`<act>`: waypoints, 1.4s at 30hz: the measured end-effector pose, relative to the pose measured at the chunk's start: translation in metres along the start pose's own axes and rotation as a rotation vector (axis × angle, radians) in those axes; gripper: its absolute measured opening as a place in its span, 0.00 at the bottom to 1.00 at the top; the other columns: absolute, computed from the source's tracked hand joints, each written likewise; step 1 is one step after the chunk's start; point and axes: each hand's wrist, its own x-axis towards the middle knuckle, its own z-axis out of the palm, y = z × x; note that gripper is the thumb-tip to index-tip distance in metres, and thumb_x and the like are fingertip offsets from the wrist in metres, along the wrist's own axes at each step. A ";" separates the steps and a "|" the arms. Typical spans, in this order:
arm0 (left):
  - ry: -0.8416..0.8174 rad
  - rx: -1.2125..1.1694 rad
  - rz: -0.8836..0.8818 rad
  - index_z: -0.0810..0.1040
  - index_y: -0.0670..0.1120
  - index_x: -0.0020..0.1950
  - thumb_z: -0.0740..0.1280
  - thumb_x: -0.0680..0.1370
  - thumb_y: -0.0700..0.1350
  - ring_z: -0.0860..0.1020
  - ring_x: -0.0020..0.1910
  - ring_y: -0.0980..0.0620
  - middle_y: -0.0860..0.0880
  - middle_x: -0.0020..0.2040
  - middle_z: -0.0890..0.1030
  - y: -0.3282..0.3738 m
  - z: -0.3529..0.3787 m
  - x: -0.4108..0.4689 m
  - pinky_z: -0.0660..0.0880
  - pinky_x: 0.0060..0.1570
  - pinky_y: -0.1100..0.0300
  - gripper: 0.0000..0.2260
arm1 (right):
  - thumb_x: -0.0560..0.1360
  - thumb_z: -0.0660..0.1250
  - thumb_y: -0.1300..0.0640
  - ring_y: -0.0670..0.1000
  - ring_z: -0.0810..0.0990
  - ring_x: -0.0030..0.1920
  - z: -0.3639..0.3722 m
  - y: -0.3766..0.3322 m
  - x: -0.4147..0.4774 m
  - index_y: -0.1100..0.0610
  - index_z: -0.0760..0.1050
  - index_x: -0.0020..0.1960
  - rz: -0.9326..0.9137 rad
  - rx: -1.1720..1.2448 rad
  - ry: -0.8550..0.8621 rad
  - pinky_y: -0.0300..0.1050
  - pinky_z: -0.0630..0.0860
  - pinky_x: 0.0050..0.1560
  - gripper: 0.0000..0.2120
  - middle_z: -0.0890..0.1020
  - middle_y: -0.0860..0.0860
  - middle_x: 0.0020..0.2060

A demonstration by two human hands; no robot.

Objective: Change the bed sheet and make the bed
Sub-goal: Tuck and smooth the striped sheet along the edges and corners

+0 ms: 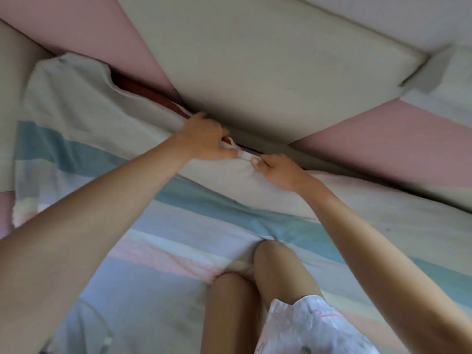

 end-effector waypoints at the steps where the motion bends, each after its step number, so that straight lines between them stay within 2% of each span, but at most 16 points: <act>1: -0.091 -0.052 -0.014 0.77 0.49 0.43 0.55 0.73 0.71 0.77 0.52 0.44 0.46 0.45 0.81 0.000 -0.004 0.003 0.67 0.48 0.58 0.26 | 0.82 0.52 0.45 0.54 0.77 0.42 0.002 0.001 -0.002 0.48 0.69 0.36 0.001 0.018 0.018 0.45 0.66 0.40 0.18 0.79 0.51 0.39; 3: -0.233 -0.130 -0.056 0.76 0.50 0.45 0.55 0.73 0.72 0.75 0.53 0.45 0.47 0.49 0.80 -0.005 -0.012 0.010 0.66 0.45 0.57 0.26 | 0.83 0.52 0.49 0.51 0.73 0.39 0.000 0.004 -0.003 0.48 0.67 0.35 0.020 0.089 0.082 0.43 0.63 0.40 0.18 0.76 0.49 0.34; 6: -0.366 -0.111 -0.090 0.73 0.53 0.50 0.49 0.71 0.75 0.69 0.64 0.43 0.46 0.62 0.76 -0.008 -0.019 0.014 0.64 0.56 0.53 0.29 | 0.83 0.54 0.54 0.49 0.70 0.37 -0.009 0.011 0.001 0.51 0.66 0.35 -0.017 0.185 0.120 0.42 0.63 0.42 0.17 0.71 0.44 0.30; 11: -0.509 -0.159 -0.141 0.75 0.54 0.63 0.40 0.68 0.78 0.73 0.60 0.44 0.49 0.63 0.77 -0.005 -0.013 0.012 0.68 0.55 0.53 0.41 | 0.76 0.67 0.48 0.42 0.68 0.32 -0.013 0.012 0.001 0.49 0.72 0.43 -0.102 0.214 0.035 0.38 0.66 0.36 0.07 0.73 0.43 0.32; 13: -0.513 -0.182 -0.155 0.77 0.54 0.60 0.39 0.69 0.77 0.74 0.60 0.44 0.49 0.61 0.78 -0.003 -0.013 0.011 0.68 0.56 0.53 0.41 | 0.74 0.70 0.51 0.39 0.70 0.32 -0.014 0.014 -0.001 0.51 0.74 0.43 -0.143 0.197 0.028 0.35 0.67 0.37 0.06 0.74 0.43 0.32; 15: -0.512 -0.224 -0.162 0.78 0.56 0.52 0.40 0.70 0.76 0.73 0.60 0.43 0.48 0.58 0.77 -0.004 -0.014 0.008 0.68 0.56 0.53 0.36 | 0.74 0.71 0.57 0.36 0.74 0.34 -0.015 0.017 -0.003 0.54 0.76 0.44 -0.171 0.236 0.091 0.30 0.67 0.39 0.04 0.76 0.41 0.34; 16: -0.512 -0.245 -0.170 0.78 0.58 0.53 0.39 0.69 0.77 0.72 0.62 0.42 0.47 0.59 0.76 -0.007 -0.014 0.005 0.68 0.58 0.52 0.36 | 0.73 0.72 0.58 0.35 0.75 0.36 -0.014 0.018 -0.004 0.56 0.78 0.44 -0.192 0.243 0.157 0.30 0.67 0.41 0.03 0.77 0.40 0.36; 19: -0.507 -0.287 -0.163 0.69 0.60 0.70 0.36 0.61 0.82 0.67 0.70 0.43 0.50 0.71 0.70 -0.014 -0.009 -0.009 0.65 0.66 0.50 0.48 | 0.72 0.72 0.58 0.38 0.78 0.44 -0.006 0.016 -0.006 0.57 0.80 0.49 -0.325 0.134 0.318 0.35 0.71 0.47 0.06 0.81 0.43 0.44; 21: -0.504 -0.283 -0.140 0.67 0.61 0.71 0.37 0.66 0.78 0.67 0.70 0.43 0.50 0.72 0.70 -0.008 -0.008 -0.017 0.65 0.64 0.53 0.42 | 0.72 0.72 0.56 0.47 0.80 0.46 0.002 0.014 -0.008 0.56 0.81 0.49 -0.424 -0.003 0.368 0.42 0.75 0.48 0.07 0.82 0.47 0.47; 23: -0.489 -0.262 -0.103 0.68 0.61 0.71 0.37 0.69 0.75 0.68 0.69 0.43 0.50 0.71 0.71 -0.005 -0.011 -0.022 0.65 0.61 0.53 0.39 | 0.73 0.72 0.57 0.52 0.80 0.42 0.006 0.009 -0.012 0.56 0.81 0.46 -0.484 -0.045 0.391 0.46 0.76 0.43 0.04 0.81 0.49 0.44; 29: -0.430 -0.163 -0.049 0.72 0.56 0.69 0.30 0.56 0.81 0.72 0.63 0.43 0.47 0.66 0.76 -0.006 -0.009 -0.028 0.67 0.59 0.56 0.56 | 0.77 0.64 0.57 0.56 0.78 0.28 0.011 0.012 -0.016 0.58 0.81 0.42 -0.628 -0.346 0.617 0.45 0.73 0.24 0.10 0.82 0.52 0.37; 33: -0.414 -0.168 -0.065 0.73 0.53 0.68 0.34 0.56 0.82 0.74 0.61 0.42 0.45 0.65 0.76 -0.005 -0.009 -0.029 0.69 0.56 0.55 0.55 | 0.76 0.63 0.61 0.57 0.77 0.27 0.009 0.008 -0.014 0.60 0.79 0.43 -0.561 -0.371 0.672 0.43 0.71 0.24 0.07 0.81 0.53 0.32; 35: -0.438 -0.215 -0.084 0.69 0.54 0.71 0.37 0.56 0.83 0.73 0.64 0.43 0.45 0.68 0.74 -0.008 -0.010 -0.029 0.69 0.58 0.56 0.56 | 0.77 0.60 0.59 0.57 0.78 0.29 0.001 0.000 -0.009 0.61 0.77 0.45 -0.460 -0.285 0.699 0.41 0.69 0.27 0.08 0.81 0.53 0.35; 38: -0.459 -0.272 -0.117 0.63 0.59 0.74 0.49 0.59 0.82 0.69 0.68 0.43 0.50 0.72 0.69 -0.015 -0.014 -0.025 0.66 0.64 0.55 0.48 | 0.79 0.56 0.57 0.58 0.77 0.34 -0.003 -0.005 0.005 0.61 0.73 0.50 -0.319 -0.182 0.644 0.43 0.66 0.32 0.10 0.80 0.53 0.39; 40: -0.501 -0.288 -0.151 0.66 0.57 0.68 0.56 0.62 0.78 0.72 0.61 0.44 0.51 0.66 0.73 -0.022 -0.017 -0.019 0.69 0.59 0.52 0.41 | 0.81 0.55 0.57 0.56 0.74 0.34 -0.001 -0.002 0.017 0.61 0.71 0.53 -0.216 -0.102 0.572 0.44 0.64 0.35 0.09 0.76 0.51 0.37; 42: -0.521 -0.354 -0.185 0.68 0.54 0.57 0.60 0.64 0.70 0.73 0.50 0.48 0.50 0.54 0.75 -0.027 -0.019 -0.015 0.69 0.47 0.54 0.29 | 0.82 0.54 0.56 0.53 0.72 0.37 -0.001 0.002 0.028 0.60 0.69 0.55 -0.140 -0.020 0.441 0.46 0.65 0.37 0.09 0.74 0.51 0.39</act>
